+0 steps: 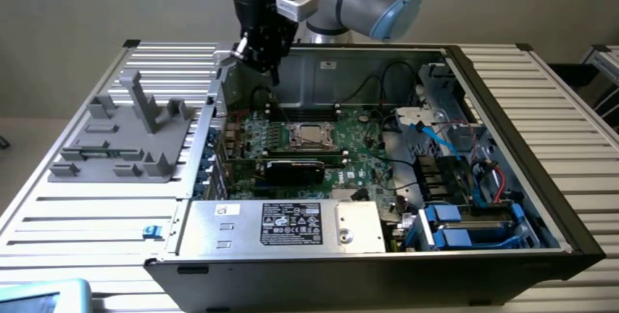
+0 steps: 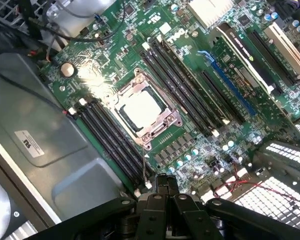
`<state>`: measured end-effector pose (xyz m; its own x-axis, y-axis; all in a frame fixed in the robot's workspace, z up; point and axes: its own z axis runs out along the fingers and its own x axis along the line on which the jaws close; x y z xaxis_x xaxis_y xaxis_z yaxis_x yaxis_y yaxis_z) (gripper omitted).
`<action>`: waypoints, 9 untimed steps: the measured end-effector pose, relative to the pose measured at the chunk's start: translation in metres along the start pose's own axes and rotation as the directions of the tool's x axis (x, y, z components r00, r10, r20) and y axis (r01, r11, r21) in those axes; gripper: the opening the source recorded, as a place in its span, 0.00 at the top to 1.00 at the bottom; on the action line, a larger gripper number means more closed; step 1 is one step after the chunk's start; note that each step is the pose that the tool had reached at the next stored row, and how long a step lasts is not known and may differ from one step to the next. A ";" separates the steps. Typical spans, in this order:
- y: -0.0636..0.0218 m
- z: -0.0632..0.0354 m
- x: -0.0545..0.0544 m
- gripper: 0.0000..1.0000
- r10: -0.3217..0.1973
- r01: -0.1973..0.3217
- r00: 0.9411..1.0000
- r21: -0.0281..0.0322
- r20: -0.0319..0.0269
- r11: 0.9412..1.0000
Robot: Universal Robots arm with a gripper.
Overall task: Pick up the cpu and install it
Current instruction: 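Install the first cpu locking lever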
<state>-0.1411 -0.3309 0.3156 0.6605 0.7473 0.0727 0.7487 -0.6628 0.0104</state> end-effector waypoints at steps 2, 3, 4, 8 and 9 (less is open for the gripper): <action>0.0000 0.0001 0.000 0.89 0.031 -0.031 1.000 -0.002 0.000 1.000; 0.0000 0.0001 0.000 0.89 0.046 -0.046 0.999 -0.003 0.000 0.999; 0.0000 0.0001 0.000 0.89 0.060 -0.060 0.998 -0.004 0.001 0.998; 0.0000 0.0003 0.000 0.89 0.118 -0.118 0.993 -0.009 0.001 0.993; 0.0000 0.0003 0.000 0.89 0.132 -0.132 0.991 -0.010 0.001 0.991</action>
<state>-0.1411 -0.3309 0.3153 0.7535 0.6534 0.0727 0.6546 -0.7559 0.0103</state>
